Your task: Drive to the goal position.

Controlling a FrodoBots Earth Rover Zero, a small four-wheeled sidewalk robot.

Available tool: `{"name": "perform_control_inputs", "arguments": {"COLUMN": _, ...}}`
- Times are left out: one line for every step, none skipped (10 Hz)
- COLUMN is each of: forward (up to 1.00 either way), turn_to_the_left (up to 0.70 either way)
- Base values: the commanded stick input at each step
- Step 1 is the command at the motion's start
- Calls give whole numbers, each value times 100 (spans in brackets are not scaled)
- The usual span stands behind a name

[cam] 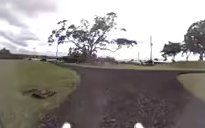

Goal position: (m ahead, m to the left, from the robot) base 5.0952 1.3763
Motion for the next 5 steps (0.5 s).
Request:
{"name": "perform_control_inputs", "arguments": {"forward": 70, "turn_to_the_left": 1}}
{"name": "perform_control_inputs", "arguments": {"forward": 70, "turn_to_the_left": 5}}
{"name": "perform_control_inputs", "arguments": {"forward": 70, "turn_to_the_left": 5}}
{"name": "perform_control_inputs", "arguments": {"forward": 70, "turn_to_the_left": 1}}
{"name": "perform_control_inputs", "arguments": {"forward": 70, "turn_to_the_left": 0}}
